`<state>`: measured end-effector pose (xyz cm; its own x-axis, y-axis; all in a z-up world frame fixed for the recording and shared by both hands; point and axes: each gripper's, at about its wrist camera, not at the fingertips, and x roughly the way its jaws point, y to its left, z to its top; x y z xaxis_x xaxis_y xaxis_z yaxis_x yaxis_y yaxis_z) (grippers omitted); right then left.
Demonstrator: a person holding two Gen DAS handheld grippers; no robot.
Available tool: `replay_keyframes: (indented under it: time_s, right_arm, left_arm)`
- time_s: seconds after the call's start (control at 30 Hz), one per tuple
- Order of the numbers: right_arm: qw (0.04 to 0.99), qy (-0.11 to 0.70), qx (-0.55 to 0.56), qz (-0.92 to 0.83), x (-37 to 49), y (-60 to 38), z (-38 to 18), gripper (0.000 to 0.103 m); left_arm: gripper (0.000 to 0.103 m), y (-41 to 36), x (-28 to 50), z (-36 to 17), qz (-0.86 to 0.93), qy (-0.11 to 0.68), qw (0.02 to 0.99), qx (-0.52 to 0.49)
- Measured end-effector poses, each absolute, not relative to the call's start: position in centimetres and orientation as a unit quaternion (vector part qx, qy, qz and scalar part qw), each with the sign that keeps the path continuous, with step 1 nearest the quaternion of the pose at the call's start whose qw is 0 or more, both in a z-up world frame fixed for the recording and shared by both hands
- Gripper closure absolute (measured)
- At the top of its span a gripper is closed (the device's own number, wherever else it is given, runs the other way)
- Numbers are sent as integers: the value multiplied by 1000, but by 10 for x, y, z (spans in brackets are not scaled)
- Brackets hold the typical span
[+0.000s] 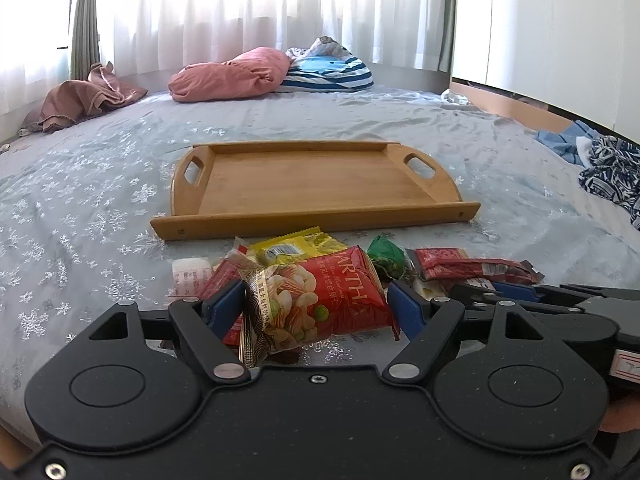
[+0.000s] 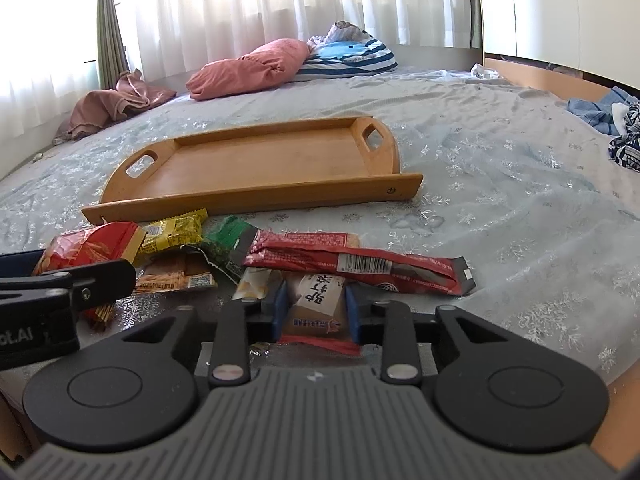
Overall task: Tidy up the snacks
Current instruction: 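Close the left tool on the nut bag while the right tool grasps the candy packet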
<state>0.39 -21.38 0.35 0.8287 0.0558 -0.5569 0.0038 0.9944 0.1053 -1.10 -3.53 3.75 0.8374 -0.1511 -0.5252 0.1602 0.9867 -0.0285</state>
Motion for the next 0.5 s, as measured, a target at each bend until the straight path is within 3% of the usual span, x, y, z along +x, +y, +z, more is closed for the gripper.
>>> replay_keyframes:
  time_s: [0.5]
  right_arm:
    - [957,282,66,25,-11,-218,20,75]
  left_arm:
    - [26,-25,-6,42,-68,271,960,-9]
